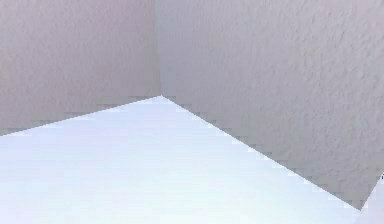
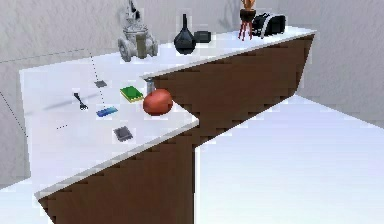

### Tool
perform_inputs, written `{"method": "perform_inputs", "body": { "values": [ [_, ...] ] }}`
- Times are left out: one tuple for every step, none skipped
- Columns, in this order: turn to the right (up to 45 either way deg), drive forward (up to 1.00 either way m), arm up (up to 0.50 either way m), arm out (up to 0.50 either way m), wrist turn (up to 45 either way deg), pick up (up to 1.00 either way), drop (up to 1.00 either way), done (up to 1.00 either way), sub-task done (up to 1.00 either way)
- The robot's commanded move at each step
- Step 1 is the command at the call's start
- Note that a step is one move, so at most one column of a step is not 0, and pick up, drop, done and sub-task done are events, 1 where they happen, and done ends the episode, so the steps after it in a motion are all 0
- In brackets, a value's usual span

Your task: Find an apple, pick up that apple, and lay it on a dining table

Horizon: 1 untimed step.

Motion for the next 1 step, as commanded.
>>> {"method": "perform_inputs", "body": {
  "values": [
    [0.0,0.0,0.38,0.0,0.0,0.0,0.0,0.0,0.0]
  ]
}}
